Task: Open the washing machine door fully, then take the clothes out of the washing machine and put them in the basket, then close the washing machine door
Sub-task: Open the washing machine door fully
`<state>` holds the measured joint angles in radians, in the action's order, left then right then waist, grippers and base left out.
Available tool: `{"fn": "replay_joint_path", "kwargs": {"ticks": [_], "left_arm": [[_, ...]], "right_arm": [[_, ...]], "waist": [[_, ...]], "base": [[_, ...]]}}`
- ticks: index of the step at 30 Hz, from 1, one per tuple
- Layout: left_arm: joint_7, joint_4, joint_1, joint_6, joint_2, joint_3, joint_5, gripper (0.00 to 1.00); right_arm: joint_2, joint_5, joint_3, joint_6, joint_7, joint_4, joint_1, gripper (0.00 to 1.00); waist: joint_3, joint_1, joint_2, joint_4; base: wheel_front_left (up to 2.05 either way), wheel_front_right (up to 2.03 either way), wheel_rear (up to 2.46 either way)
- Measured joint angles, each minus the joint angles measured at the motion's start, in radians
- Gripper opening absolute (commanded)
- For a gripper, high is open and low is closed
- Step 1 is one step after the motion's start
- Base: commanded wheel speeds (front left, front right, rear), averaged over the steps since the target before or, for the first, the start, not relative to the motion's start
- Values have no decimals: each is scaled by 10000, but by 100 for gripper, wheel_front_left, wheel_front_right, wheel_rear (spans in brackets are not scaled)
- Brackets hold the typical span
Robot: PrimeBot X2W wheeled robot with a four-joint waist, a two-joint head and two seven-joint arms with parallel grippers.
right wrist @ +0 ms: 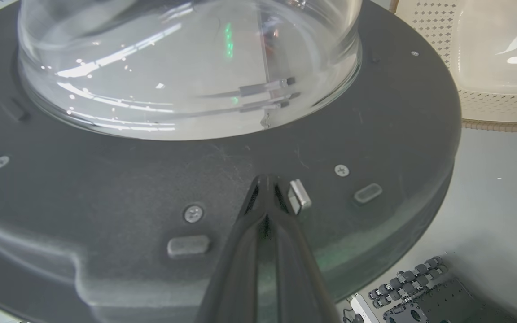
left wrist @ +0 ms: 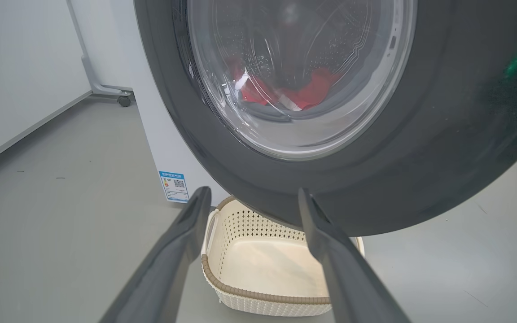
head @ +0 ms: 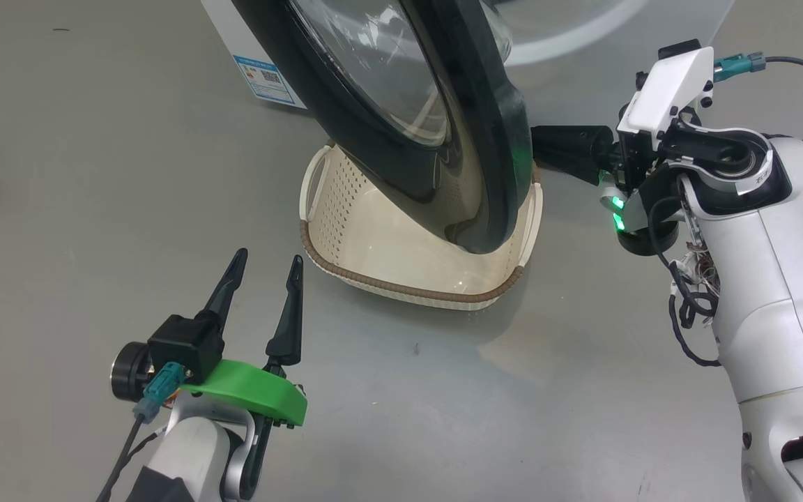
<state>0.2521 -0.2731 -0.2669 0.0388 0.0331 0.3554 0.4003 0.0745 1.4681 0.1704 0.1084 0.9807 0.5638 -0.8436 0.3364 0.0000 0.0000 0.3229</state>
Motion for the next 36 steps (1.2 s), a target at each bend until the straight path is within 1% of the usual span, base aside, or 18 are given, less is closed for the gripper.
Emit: {"fn": "replay_joint_path", "kwargs": {"ticks": [8, 17, 25, 30, 36], "left_arm": [[0, 21, 13, 2, 0, 19, 0, 100], [0, 35, 22, 2, 0, 75, 6, 100], [0, 63, 50, 15, 0, 111, 33, 100], [0, 65, 64, 42, 0, 125, 33, 100], [0, 67, 149, 86, 0, 132, 33, 100]], "right_arm": [[-21, 209, 502, -2, 107, -295, 179, 0], [-15, 1478, 1574, -2, 278, -867, 555, 0], [0, 2121, 2360, 0, 257, -1348, 744, 0], [-2, 2412, 2903, 6, 121, -1613, 793, 0], [-4, 2566, 3283, 63, -138, -1770, 953, 0]], "waist": [[-32, 0, 0, 48], [-56, 0, 0, 157], [-92, 0, 0, 244], [-99, 0, 0, 285], [-108, 0, 0, 324]], "base": [[0, 0, 0], [0, 0, 0], [0, 0, 0], [0, 0, 0], [0, 0, 0]]}}
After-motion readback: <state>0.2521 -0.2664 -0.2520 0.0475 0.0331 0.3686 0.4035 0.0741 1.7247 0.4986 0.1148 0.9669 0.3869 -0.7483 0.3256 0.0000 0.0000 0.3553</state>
